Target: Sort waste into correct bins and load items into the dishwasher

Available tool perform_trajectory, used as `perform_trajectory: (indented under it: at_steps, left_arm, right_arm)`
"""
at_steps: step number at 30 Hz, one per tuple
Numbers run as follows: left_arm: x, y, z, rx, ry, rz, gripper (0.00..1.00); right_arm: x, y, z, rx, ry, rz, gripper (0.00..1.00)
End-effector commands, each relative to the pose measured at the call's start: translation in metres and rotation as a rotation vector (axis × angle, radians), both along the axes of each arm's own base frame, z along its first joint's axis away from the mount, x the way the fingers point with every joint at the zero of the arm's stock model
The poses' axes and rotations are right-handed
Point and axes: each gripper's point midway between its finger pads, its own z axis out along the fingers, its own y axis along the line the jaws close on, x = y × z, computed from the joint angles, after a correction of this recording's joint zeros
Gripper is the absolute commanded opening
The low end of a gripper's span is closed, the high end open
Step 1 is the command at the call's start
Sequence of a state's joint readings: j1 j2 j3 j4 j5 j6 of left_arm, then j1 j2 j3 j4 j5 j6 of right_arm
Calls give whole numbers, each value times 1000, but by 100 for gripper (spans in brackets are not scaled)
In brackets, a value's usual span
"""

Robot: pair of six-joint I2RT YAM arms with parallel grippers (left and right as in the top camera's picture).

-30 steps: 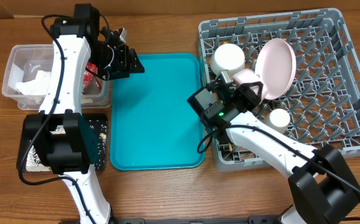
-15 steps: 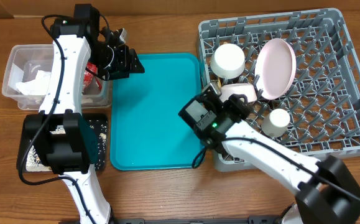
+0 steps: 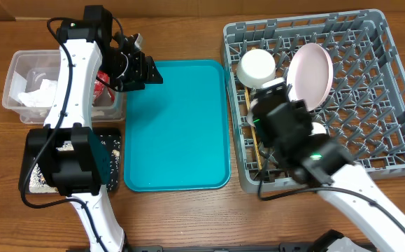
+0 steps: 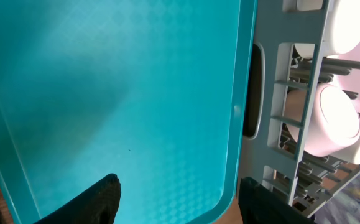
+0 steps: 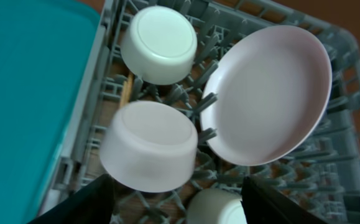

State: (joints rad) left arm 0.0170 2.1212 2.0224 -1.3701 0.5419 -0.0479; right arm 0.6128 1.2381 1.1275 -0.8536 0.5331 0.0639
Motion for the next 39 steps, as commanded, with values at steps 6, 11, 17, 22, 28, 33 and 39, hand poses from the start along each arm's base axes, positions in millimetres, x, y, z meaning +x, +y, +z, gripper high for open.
perform_trajectory:
  at_steps: [6, 11, 17, 22, 28, 33, 39]
  left_arm:
    - [-8, -12, 6, 5, -4, -49, 64]
    - [-11, -20, 3, 41, 0, -76, 66]
    - [-14, -28, 2, 56, 1, -98, 66]
    - [-16, -27, 2, 57, 11, -98, 67]
    - [-16, -28, 2, 56, 11, -95, 74]
    - [-15, -27, 10, 55, -14, -93, 93]
    - [-14, -27, 11, 56, -22, -93, 100]
  right_arm:
    - [26, 14, -11, 446, 143, 43, 40]
    - [40, 21, -48, 460, 244, 37, 32]
    - [47, 23, -107, 410, 387, -5, 32]
    - [38, 19, -112, 395, 435, -22, 30]
    - [50, 21, -67, 433, 320, 5, 39]
    - [59, 17, 5, 487, 146, 34, 84]
    - [60, 10, 52, 528, 3, 55, 100]
